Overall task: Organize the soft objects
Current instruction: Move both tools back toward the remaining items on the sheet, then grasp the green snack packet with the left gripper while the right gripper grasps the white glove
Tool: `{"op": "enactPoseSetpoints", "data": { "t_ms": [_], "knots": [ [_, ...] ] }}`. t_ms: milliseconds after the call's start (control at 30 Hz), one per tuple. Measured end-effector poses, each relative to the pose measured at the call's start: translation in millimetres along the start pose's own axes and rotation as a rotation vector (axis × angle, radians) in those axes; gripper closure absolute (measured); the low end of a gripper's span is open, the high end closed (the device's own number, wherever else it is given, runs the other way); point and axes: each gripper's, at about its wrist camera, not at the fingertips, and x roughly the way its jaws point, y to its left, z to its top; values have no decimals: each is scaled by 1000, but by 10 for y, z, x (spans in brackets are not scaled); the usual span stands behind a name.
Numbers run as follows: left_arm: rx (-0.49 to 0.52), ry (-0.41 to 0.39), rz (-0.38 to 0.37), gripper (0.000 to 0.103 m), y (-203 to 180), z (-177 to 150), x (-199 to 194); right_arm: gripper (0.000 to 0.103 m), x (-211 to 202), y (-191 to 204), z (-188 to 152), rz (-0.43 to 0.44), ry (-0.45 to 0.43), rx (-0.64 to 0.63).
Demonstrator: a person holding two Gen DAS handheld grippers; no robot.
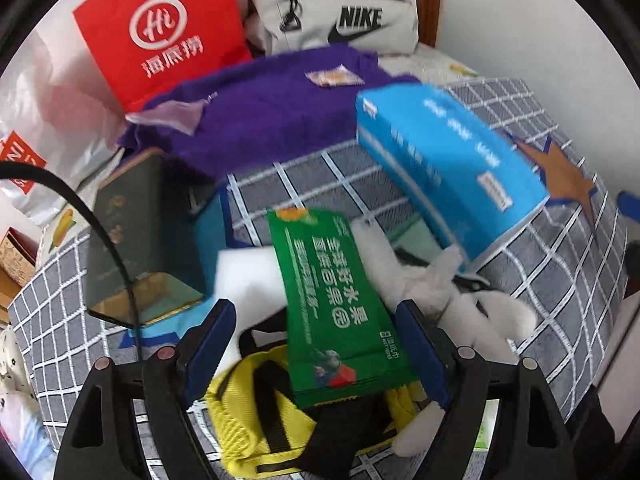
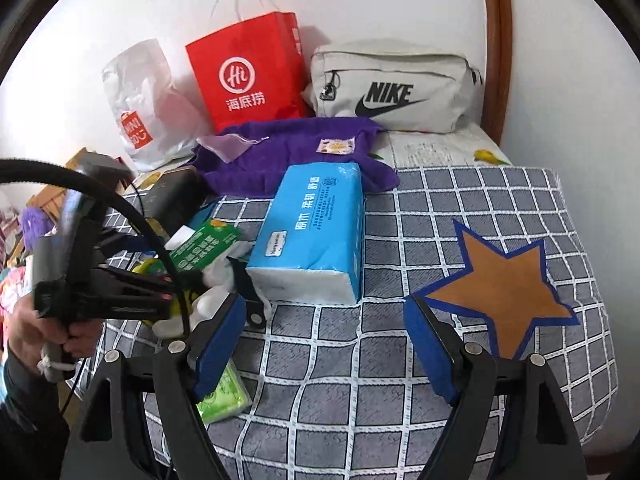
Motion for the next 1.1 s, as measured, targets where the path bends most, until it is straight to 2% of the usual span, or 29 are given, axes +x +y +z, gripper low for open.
{"op": "enactPoseSetpoints", "data": {
  "t_ms": [100,167,233,333,467,633,800,900,967,1000,1100],
  "knots": [
    [16,2,12,19,-33,-32,18,22,-52,7,-11,11,-14,-2],
    [33,1,15,24,-51,-40,10,22,-59,21,-12,31,-20,-2],
    [36,-12,2,46,-32,-45,-37,22,-50,45,-18,36,-18,-8],
    [19,-28,-27,54,22,-68,-148,22,-24,76,-38,36,-14,-23],
    [23,-67,-42,57,60,-136,-300,22,26,114,-69,42,2,-31],
    [-22,-104,-100,58,202,-170,-449,22,67,163,-98,43,17,-49],
    [-53,-116,-124,58,315,-260,-561,22,83,198,-117,46,37,-63],
    [-59,-83,-128,58,366,-422,-514,22,64,208,-149,57,33,-76],
    [-56,-60,-115,54,376,-494,-418,22,93,207,-154,67,46,-71],
    [-58,-59,-107,50,384,-504,-392,22,111,208,-155,69,51,-64],
    [-58,-56,-89,29,391,-474,-334,22,143,227,-168,75,67,-72]
  ]
}}
